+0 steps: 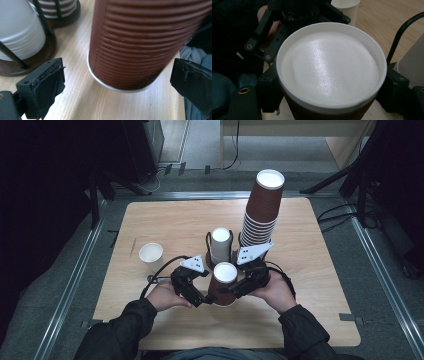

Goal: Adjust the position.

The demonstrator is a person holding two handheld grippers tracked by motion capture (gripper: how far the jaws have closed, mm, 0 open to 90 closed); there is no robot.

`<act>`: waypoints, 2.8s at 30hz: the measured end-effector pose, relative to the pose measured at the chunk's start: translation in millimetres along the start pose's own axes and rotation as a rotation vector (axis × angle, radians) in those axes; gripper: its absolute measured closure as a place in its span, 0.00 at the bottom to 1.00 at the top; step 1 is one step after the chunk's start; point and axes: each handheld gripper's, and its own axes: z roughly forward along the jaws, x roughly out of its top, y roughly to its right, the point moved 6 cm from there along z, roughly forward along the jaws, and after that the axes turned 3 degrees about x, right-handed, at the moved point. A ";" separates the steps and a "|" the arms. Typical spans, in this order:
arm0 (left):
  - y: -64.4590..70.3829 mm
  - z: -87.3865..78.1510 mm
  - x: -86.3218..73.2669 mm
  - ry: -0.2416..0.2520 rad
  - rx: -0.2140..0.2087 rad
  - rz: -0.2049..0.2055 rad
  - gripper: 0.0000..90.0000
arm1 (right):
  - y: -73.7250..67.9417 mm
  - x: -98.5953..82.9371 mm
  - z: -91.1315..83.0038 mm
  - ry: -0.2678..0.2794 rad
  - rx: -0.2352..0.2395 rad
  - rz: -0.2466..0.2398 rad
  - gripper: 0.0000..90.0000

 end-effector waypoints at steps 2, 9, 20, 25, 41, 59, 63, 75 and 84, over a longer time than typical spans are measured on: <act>3.2 2.4 0.8 -0.001 -0.017 0.008 0.00 | -1.3 1.6 0.8 0.008 0.004 -0.004 0.24; 10.2 3.2 6.3 0.039 -0.051 0.024 0.00 | -7.3 7.6 2.0 0.050 0.027 -0.007 0.24; 10.8 -6.0 9.7 0.094 -0.037 0.042 0.07 | -12.3 14.9 0.9 0.107 0.056 0.001 0.25; 12.1 -6.5 9.9 0.080 -0.058 0.048 0.14 | -11.9 13.8 1.5 0.104 0.060 0.005 0.25; 1.2 -19.3 -1.2 -0.054 -0.049 0.034 0.16 | -8.2 6.6 -3.4 0.032 0.055 0.020 0.18; -8.0 -30.2 -10.8 -0.236 0.023 0.075 0.16 | -9.8 -24.9 -4.5 -0.124 0.016 0.006 0.19; -8.9 -28.3 -11.3 -0.257 0.002 0.072 0.16 | -9.2 -31.1 -3.5 -0.152 0.004 -0.005 0.19; -9.0 -14.3 -15.3 -0.359 0.010 0.112 0.16 | -3.5 -36.0 -1.9 -0.181 0.007 0.002 0.19; -3.6 -7.0 -15.9 -0.399 -0.015 0.154 0.16 | -4.5 -28.7 4.5 -0.195 0.029 0.003 0.18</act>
